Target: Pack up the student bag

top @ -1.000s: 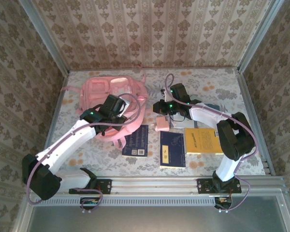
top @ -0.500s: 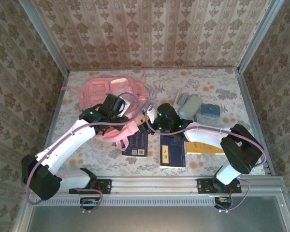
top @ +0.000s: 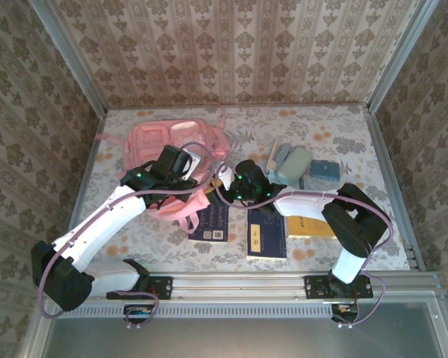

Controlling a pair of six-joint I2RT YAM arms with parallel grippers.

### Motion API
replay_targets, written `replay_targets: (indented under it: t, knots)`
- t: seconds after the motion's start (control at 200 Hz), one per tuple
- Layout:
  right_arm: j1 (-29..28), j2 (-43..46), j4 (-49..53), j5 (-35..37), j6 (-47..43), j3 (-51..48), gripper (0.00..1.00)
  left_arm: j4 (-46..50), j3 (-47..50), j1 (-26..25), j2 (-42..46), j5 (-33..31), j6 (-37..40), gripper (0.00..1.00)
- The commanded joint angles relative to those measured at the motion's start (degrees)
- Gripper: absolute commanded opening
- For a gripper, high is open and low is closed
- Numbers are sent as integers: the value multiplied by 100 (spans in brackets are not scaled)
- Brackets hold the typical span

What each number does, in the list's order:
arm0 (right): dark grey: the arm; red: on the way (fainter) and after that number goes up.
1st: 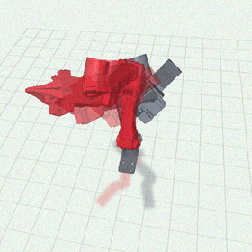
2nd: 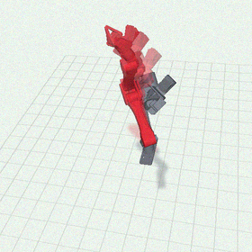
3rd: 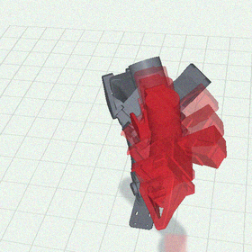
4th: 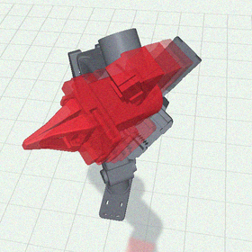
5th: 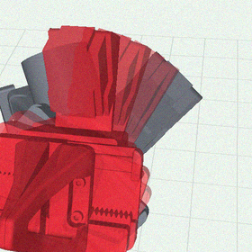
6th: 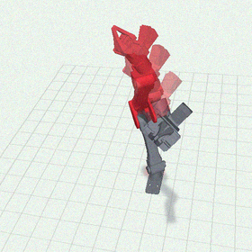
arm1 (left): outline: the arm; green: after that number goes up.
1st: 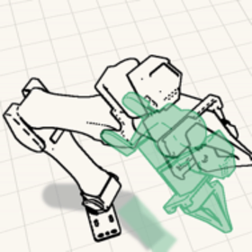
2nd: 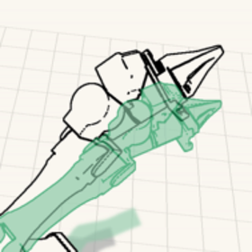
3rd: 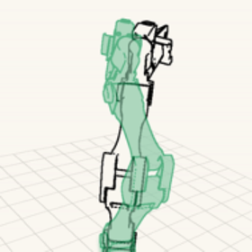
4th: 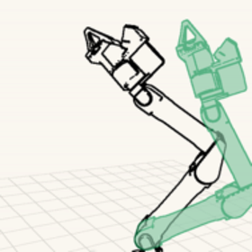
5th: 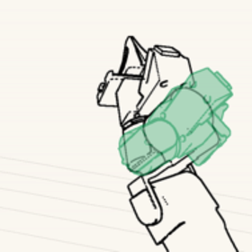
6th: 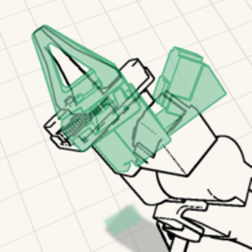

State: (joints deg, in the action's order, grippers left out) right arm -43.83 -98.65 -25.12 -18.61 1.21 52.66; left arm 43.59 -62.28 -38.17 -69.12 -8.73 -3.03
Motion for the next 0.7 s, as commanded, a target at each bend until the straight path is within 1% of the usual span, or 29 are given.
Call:
replay_targets:
  t: [0.0, 0.055, 0.145, 0.205, 0.285, 0.335, 0.54, 0.695]
  knots:
    - [-65, -123, -61, -40, -115, 213, 42, -224, -12, 3, 241, 137, -163, 0]
    - [-64, -167, -16, 1, -117, 265, 39, -241, 4, 3, 258, 164, -159, 0]
    - [-75, -261, 72, 10, -122, 382, 31, -259, 32, 3, 272, 165, -157, 0]
    - [-75, -302, 126, 18, -139, 453, 22, -266, 36, 7, 272, 159, -161, 0]
    - [-74, -304, 156, 87, -161, 473, 7, -273, 53, 11, 268, 158, -146, 0]
    - [-76, -289, 208, 98, -211, 475, 0, -279, 56, 12, 260, 144, -150, 0]
    - [-18, -122, 427, 293, -416, 351, 0, -229, 22, 38, 275, 117, -86, 0]
    - [163, 13, 625, 453, -433, 262, 0, -157, 11, 38, 351, 55, -23, 0]
